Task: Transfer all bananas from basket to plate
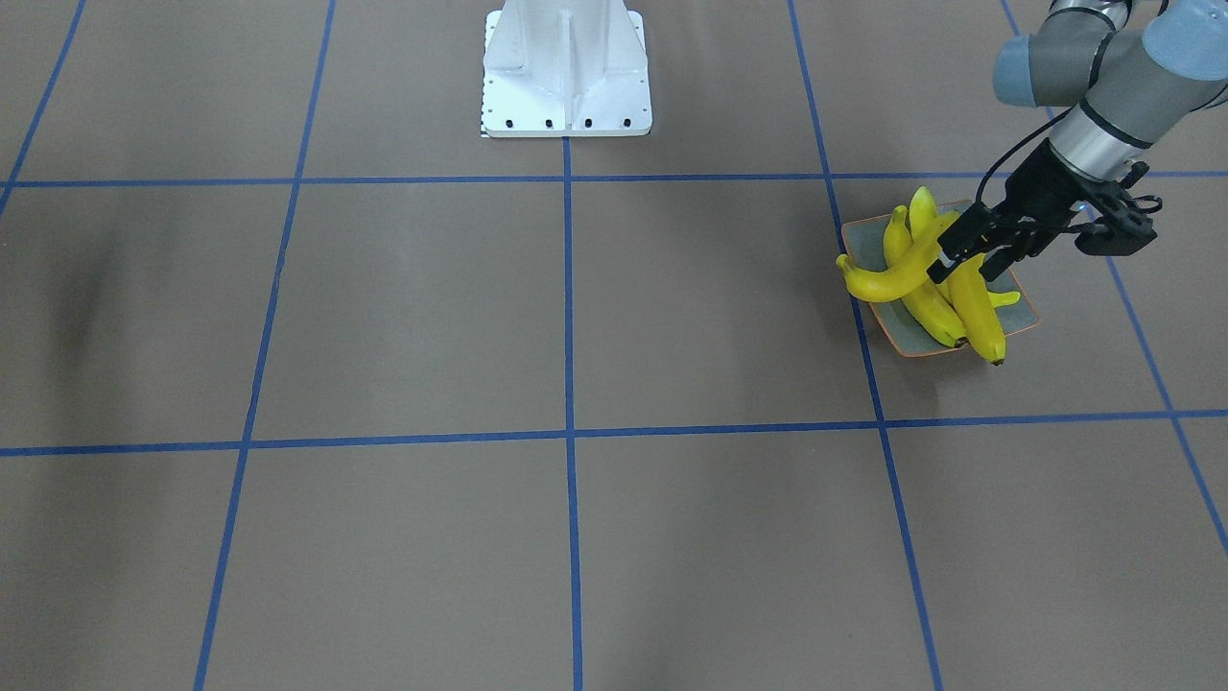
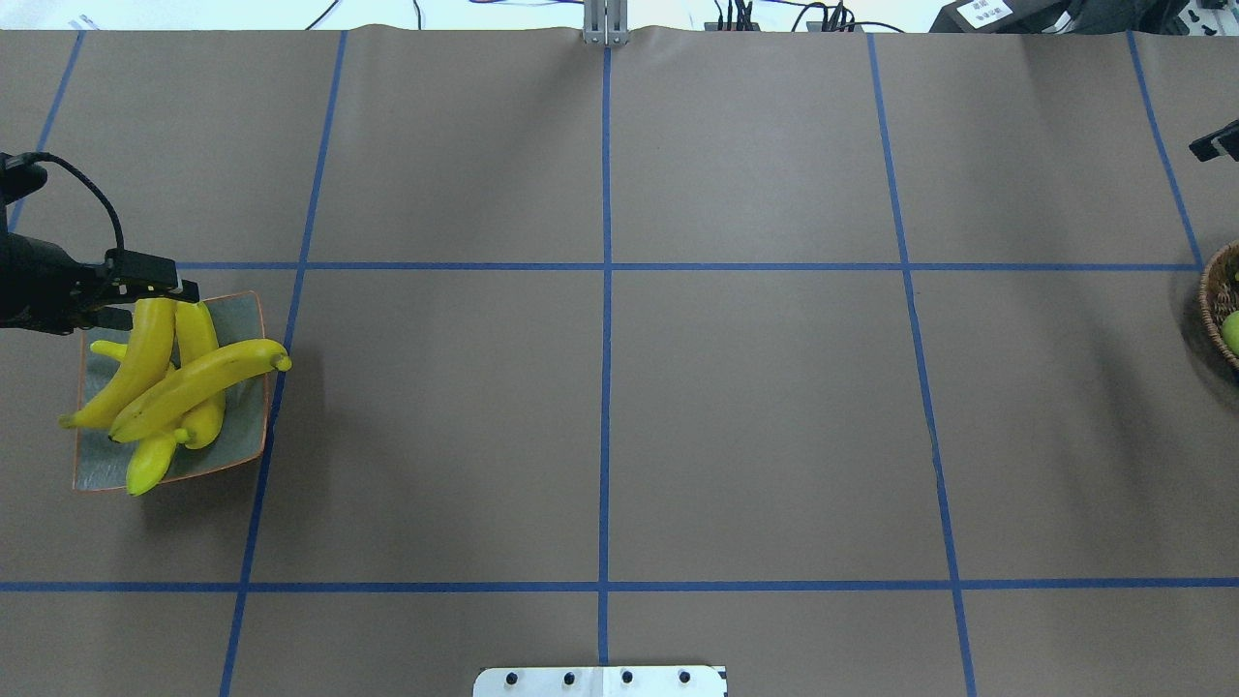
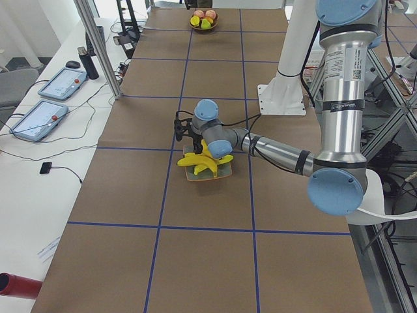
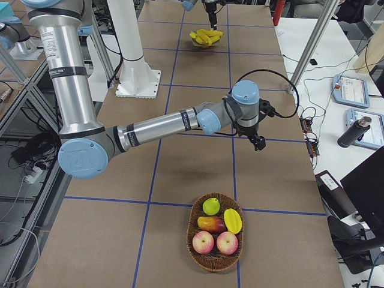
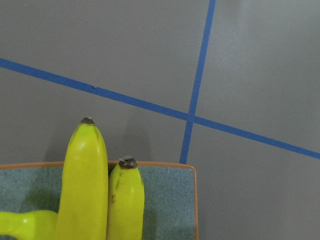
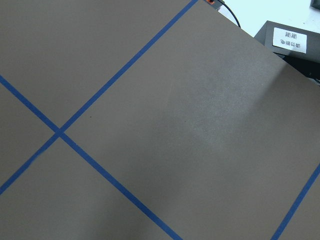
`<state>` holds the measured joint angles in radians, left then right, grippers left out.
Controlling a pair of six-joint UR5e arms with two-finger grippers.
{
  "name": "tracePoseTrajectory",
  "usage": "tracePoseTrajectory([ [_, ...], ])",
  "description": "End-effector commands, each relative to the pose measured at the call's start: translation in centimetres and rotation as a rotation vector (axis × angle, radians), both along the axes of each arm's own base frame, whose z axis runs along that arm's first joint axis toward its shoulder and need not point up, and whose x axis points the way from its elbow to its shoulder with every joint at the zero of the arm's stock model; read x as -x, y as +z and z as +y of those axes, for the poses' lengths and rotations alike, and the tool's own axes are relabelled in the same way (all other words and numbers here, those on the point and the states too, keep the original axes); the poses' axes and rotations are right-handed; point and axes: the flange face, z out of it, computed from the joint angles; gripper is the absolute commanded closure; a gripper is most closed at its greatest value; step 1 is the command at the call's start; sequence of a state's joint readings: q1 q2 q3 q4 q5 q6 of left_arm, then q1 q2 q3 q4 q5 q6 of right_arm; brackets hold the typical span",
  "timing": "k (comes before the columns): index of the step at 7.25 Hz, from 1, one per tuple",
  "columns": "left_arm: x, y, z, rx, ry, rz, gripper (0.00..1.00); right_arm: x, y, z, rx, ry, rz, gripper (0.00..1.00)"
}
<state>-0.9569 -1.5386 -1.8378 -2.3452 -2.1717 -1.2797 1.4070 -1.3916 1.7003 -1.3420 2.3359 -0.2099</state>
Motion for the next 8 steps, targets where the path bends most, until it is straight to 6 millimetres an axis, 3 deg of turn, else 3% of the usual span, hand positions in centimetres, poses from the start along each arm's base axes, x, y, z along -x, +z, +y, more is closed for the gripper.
tracePoseTrajectory([
  [1,1.8,0.5,-0.3,-0.113,0.044,-0.047,0.00,-2.0,2.6,-0.2,0.059,0.039,0.006,0.00],
  [3,6.7,2.5,-2.3,-0.220,0.114,-0.195,0.00,-5.9,9.6,0.5,0.171,0.095,0.034,0.00],
  [5,14.5,5.0,-4.2,-0.308,0.204,-0.345,0.00,-7.5,16.6,5.1,0.256,0.118,0.141,0.00],
  [6,18.9,7.0,-4.6,-0.346,0.267,-0.424,0.00,-8.2,18.9,6.8,0.287,0.140,0.204,0.00],
  [8,26.8,11.0,-3.7,-0.323,0.345,-0.499,0.00,-9.2,20.8,8.2,0.323,0.160,0.239,0.00],
])
